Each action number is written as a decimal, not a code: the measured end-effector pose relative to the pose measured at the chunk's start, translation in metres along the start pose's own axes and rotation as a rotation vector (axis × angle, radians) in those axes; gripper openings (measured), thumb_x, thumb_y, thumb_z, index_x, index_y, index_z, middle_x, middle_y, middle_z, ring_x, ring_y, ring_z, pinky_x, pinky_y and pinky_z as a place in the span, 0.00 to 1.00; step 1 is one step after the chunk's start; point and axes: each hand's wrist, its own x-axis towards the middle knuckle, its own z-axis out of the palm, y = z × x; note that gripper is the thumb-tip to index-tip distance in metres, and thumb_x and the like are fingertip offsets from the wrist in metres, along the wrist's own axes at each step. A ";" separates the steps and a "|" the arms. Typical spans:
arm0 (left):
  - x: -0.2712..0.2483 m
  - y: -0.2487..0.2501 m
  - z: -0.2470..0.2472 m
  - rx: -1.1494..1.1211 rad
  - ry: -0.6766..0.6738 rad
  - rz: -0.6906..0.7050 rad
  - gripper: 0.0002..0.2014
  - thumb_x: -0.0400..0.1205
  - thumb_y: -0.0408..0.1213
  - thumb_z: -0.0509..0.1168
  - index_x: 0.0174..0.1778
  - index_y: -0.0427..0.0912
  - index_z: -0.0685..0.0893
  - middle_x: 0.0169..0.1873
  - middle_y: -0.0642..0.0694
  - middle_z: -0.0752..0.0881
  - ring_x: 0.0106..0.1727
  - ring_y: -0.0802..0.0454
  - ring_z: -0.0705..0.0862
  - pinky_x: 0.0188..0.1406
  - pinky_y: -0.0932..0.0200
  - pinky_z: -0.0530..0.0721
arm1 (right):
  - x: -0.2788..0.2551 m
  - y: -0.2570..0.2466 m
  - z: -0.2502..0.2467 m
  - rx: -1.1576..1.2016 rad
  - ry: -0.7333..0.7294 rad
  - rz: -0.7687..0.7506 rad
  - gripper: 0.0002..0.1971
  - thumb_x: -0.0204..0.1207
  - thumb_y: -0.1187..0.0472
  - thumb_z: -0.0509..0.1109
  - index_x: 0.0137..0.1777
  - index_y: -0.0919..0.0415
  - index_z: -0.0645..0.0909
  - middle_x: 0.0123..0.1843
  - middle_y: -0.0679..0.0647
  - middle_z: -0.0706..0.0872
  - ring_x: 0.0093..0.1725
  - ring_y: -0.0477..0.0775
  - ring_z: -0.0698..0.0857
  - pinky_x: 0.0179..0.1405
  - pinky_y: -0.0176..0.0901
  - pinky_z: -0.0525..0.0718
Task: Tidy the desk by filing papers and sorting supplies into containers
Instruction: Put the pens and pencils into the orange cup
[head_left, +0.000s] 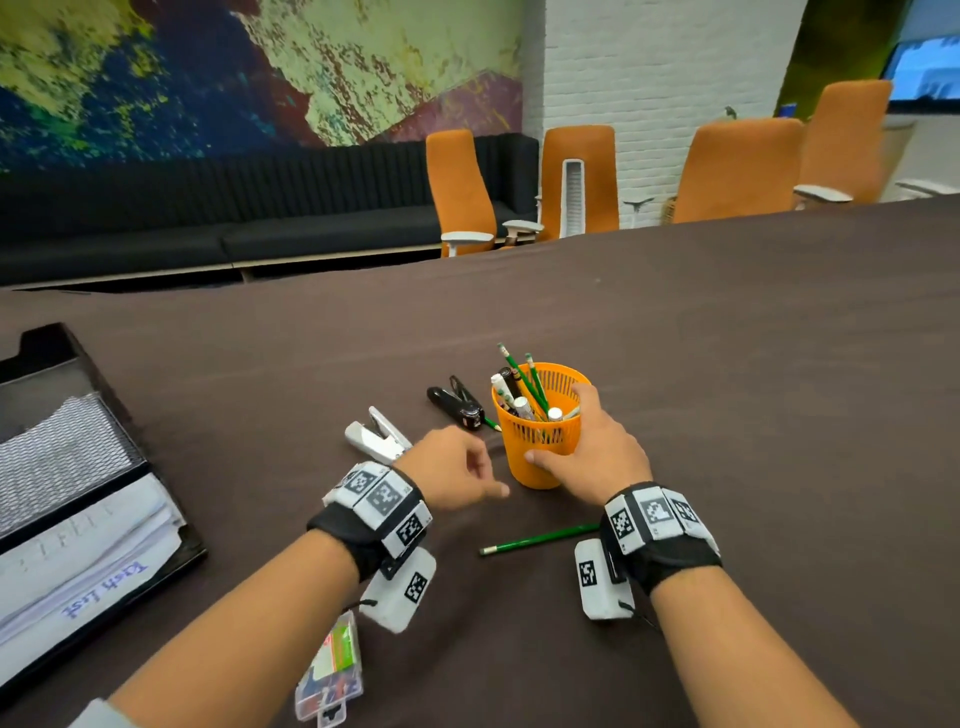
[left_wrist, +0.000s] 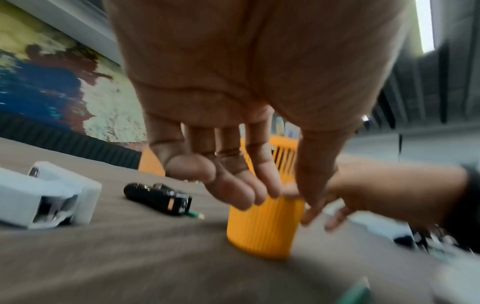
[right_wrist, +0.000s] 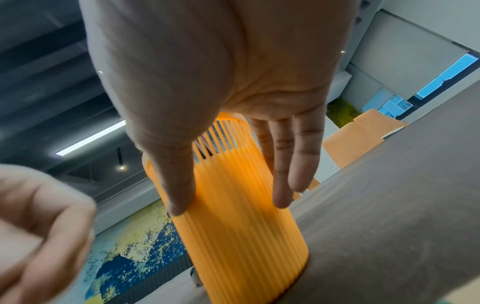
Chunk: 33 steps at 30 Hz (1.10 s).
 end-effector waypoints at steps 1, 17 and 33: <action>-0.004 -0.001 0.010 0.049 -0.116 0.018 0.12 0.69 0.54 0.79 0.37 0.51 0.86 0.35 0.55 0.87 0.40 0.57 0.85 0.45 0.57 0.86 | -0.001 0.000 0.000 -0.001 -0.002 0.002 0.49 0.65 0.37 0.78 0.80 0.43 0.52 0.73 0.54 0.79 0.68 0.64 0.81 0.63 0.58 0.80; -0.030 -0.019 -0.047 0.205 -0.057 0.190 0.02 0.82 0.41 0.68 0.45 0.51 0.86 0.39 0.54 0.88 0.40 0.59 0.82 0.47 0.60 0.81 | 0.000 0.001 -0.001 0.002 -0.009 -0.003 0.49 0.66 0.37 0.77 0.80 0.44 0.51 0.74 0.54 0.78 0.69 0.63 0.81 0.63 0.59 0.81; 0.032 0.036 -0.103 -0.240 0.496 0.224 0.04 0.82 0.39 0.68 0.44 0.47 0.88 0.29 0.54 0.83 0.33 0.57 0.80 0.42 0.57 0.82 | -0.002 0.000 0.000 0.010 -0.006 -0.001 0.49 0.66 0.37 0.78 0.80 0.42 0.51 0.74 0.53 0.78 0.69 0.64 0.81 0.65 0.58 0.80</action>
